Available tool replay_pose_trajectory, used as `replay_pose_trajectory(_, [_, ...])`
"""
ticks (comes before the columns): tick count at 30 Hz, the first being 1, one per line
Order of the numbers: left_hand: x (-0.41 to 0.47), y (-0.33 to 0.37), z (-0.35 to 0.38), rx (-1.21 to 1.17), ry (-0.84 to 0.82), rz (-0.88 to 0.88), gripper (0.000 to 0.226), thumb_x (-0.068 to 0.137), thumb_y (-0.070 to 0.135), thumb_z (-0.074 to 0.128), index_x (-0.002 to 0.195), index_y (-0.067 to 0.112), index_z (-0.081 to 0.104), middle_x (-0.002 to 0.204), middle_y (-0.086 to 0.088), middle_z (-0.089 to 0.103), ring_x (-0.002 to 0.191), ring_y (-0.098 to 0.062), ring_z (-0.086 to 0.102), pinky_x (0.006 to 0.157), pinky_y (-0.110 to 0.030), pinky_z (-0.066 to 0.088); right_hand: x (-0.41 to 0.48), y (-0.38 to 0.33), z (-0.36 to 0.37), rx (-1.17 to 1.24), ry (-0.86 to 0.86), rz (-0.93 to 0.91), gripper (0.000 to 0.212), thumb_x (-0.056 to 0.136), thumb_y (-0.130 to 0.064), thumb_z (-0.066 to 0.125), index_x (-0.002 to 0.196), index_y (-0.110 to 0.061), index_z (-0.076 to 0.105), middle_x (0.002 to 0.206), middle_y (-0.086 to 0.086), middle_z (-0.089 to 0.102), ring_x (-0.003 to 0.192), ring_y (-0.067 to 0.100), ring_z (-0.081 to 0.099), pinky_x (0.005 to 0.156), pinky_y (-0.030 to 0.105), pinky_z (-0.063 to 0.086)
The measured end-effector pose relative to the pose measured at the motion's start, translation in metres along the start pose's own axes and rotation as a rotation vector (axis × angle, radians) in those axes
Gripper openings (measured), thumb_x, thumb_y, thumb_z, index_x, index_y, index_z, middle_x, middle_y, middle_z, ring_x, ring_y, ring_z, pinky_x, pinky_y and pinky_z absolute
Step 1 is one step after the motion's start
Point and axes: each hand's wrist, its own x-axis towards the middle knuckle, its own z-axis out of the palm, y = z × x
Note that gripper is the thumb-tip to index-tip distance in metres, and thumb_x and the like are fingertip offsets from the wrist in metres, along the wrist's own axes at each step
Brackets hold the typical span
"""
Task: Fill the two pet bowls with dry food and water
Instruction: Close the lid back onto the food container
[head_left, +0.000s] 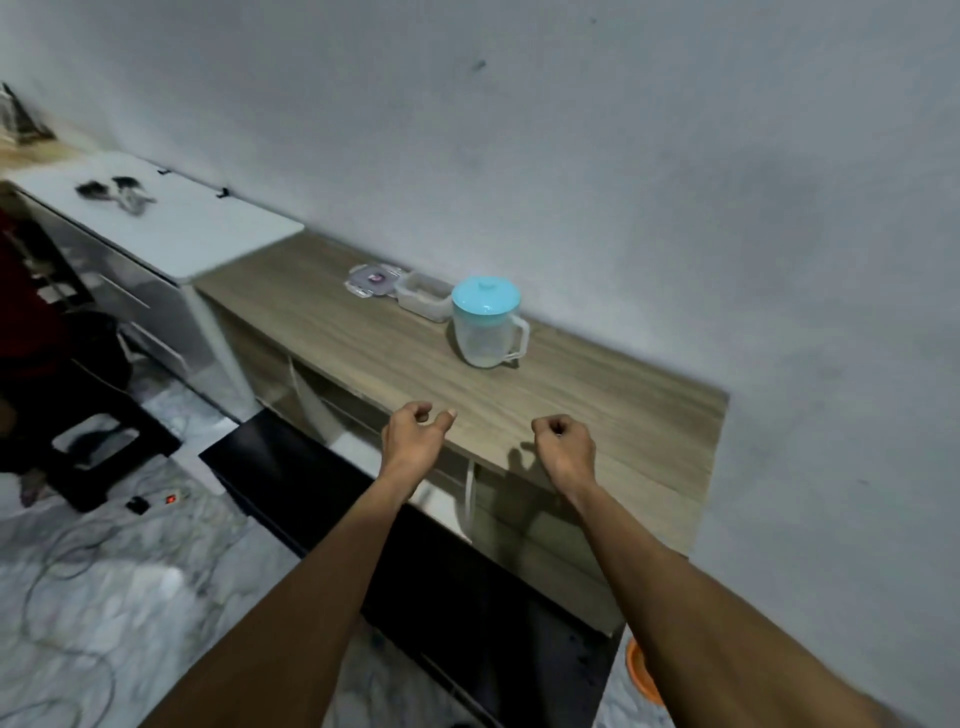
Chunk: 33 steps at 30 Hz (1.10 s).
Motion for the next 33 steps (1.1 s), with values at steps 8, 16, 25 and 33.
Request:
replay_pose_trajectory(8, [0.103,-0.012,-0.058,-0.006,0.015,0.005,0.050,0.081,0.039,0.073,0.119,0.008,0.065,0.115,-0.009,0.067,0.110,-0.024,0.062,0.103,-0.038,0.047,0.035,-0.045,0.113,0.013,-0.098,-0.013,0.017,0.087,-0.025,0.061,0.090,-0.013,0.073,0.100,0.007,0.073,0.098,0.025,0.064,0.087,0.031,0.047])
replay_pose_trajectory(16, [0.222,0.001,-0.096,0.072,0.034,0.028,0.041,0.080,0.034,0.075,0.108,0.005,0.069,0.106,-0.014,0.070,0.107,-0.030,0.063,0.099,-0.040,0.047,0.098,-0.097,0.212,0.028,-0.147,0.011,0.009,0.089,-0.023,0.061,0.086,-0.020,0.068,0.100,0.005,0.071,0.098,0.023,0.064,0.100,0.047,0.049])
replay_pose_trajectory(25, [0.330,0.010,-0.109,0.111,-0.045,0.065,0.041,0.082,0.036,0.074,0.110,0.005,0.069,0.107,-0.012,0.071,0.107,-0.027,0.064,0.097,-0.036,0.048,0.154,-0.133,0.267,0.038,-0.058,0.044,0.012,0.095,-0.017,0.057,0.099,-0.012,0.067,0.100,0.011,0.069,0.099,0.028,0.065,0.095,0.044,0.052])
replay_pose_trajectory(33, [0.462,0.017,-0.110,0.229,-0.178,0.086,0.047,0.069,0.055,0.065,0.095,0.016,0.072,0.102,-0.007,0.074,0.102,-0.029,0.067,0.091,-0.041,0.052,0.216,-0.172,0.315,0.000,0.159,0.079,0.040,0.099,-0.019,0.054,0.137,-0.007,0.050,0.134,0.013,0.058,0.122,0.032,0.055,0.103,0.040,0.045])
